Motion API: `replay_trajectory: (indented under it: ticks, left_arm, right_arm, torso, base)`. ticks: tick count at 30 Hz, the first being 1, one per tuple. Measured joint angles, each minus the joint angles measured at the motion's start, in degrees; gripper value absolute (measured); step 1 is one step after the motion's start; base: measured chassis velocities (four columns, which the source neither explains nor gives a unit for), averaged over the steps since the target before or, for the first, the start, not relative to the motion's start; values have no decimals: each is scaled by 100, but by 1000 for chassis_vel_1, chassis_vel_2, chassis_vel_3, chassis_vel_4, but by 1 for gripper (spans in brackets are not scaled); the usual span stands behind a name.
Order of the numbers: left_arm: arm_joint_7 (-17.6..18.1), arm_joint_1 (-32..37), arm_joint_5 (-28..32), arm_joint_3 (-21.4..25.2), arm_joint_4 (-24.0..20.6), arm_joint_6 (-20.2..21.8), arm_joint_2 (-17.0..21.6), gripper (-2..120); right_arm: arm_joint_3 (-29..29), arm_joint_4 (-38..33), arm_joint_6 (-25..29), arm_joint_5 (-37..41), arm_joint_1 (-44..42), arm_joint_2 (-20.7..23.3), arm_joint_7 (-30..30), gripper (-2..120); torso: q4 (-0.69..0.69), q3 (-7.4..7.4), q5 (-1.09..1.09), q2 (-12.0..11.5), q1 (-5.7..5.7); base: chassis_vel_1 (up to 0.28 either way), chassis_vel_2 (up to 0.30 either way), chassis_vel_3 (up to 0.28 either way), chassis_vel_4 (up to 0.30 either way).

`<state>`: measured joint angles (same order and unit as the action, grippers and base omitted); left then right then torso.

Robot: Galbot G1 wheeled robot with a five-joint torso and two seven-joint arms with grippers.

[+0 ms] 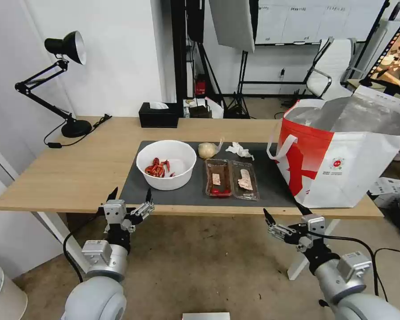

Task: Pick up the trash from the table and place it into the takeout bag.

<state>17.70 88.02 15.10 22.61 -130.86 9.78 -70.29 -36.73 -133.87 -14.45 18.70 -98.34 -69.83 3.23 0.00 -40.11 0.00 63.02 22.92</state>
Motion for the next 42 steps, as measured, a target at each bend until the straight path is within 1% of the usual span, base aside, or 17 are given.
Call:
replay_trajectory:
  ticks: [5, 7, 9, 19, 22, 28, 31, 32, 33, 34, 35, 36, 38, 39, 40, 41, 42]
  left_arm:
    - [-41, 55, -80, 34, -5, -12, -12, 100]
    - [-83, 96, -158, 41, -9, -17, -25, 100]
    - [-99, 114, -180, 39, -9, -18, -39, 100]
    - [-116, 140, -228, 18, -9, -25, -79, 100]
    - [-126, 152, -238, 24, -7, -52, -76, 100]
    - [-127, 160, -251, 30, 0, -73, -75, 100]
    - [-127, 163, -252, 44, 7, -76, -68, 100]
    - [-127, 168, -253, 55, 8, -76, -68, 100]
    - [-127, 168, -253, 55, 8, -76, -68, 100]
    - [-129, 175, -253, 68, 7, -76, -69, 100]
    - [-129, 175, -253, 68, 7, -76, -69, 100]
    - [-133, 191, -253, 96, 8, -79, -72, 100]
    - [-137, 217, -254, 138, 9, -100, -79, 100]
    - [-137, 217, -254, 138, 9, -100, -79, 100]
    - [-139, 224, -256, 148, 11, -111, -82, 100]
    - [-139, 248, -266, 178, 18, -130, -92, 100]
    - [-139, 248, -266, 178, 18, -130, -92, 100]
  right_arm:
    - [31, 39, 92, -25, 21, -1, 0, 100]
    - [37, 71, 313, -120, 35, 7, 11, 100]
    - [40, 79, 394, -165, 38, 15, 20, 100]
    - [46, 133, 524, -196, 54, 48, 23, 100]
    - [93, 221, 722, -207, 68, 38, 52, 100]
    - [139, 272, 805, -217, 100, 32, 56, 100]
    - [203, 287, 808, -80, 134, 49, 25, 100]
    - [283, 280, 784, 292, 158, 68, -124, 100]
    - [283, 280, 784, 292, 158, 68, -124, 100]
    - [380, 239, 719, 830, 202, 87, -333, 100]
    - [380, 239, 719, 830, 202, 87, -333, 100]
    - [551, 103, 545, 1985, 321, 109, -764, 100]
    - [742, -76, 413, 3365, 549, 119, -1364, 100]
    - [742, -76, 413, 3365, 549, 119, -1364, 100]
    - [796, -117, 402, 3777, 640, 119, -1557, 100]
    - [894, -161, 405, 4595, 832, 117, -1961, 100]
    - [894, -161, 405, 4595, 832, 117, -1961, 100]
  torso:
    - [0, 0, 0, 0, 0]
    - [0, 0, 0, 0, 0]
    - [0, 0, 0, 0, 0]
    - [0, 0, 0, 0, -1]
    - [0, 0, 0, 0, -1]
    - [0, 0, 0, 1, -1]
    - [0, 0, 0, 0, -1]
    - [0, 0, 0, 0, -1]
    - [0, 0, 0, 0, -1]
    - [-1, 0, 0, 0, -1]
    - [-1, 0, 0, 0, -1]
    - [0, 0, 0, 0, -1]
    - [0, 0, -1, 1, -1]
    - [0, 0, -1, 1, -1]
    - [0, 0, -1, 1, -1]
    - [0, 0, -1, 0, -1]
    - [0, 0, -1, 0, -1]
  base:
    - [0, 0, 0, 0]
    - [0, 0, 0, 0]
    - [0, 0, 0, 0]
    - [0, 0, 0, 0]
    - [0, 0, 0, 0]
    - [0, 0, 0, 0]
    - [0, 0, 0, 0]
    - [0, 0, 0, 0]
    - [0, 0, 0, 0]
    - [0, 0, 0, 0]
    - [0, 0, 0, 0]
    - [0, 0, 0, 0]
    - [0, 0, 0, 0]
    - [0, 0, 0, 0]
    - [0, 0, 0, 0]
    - [0, 0, 0, 0]
    - [0, 0, 0, 0]
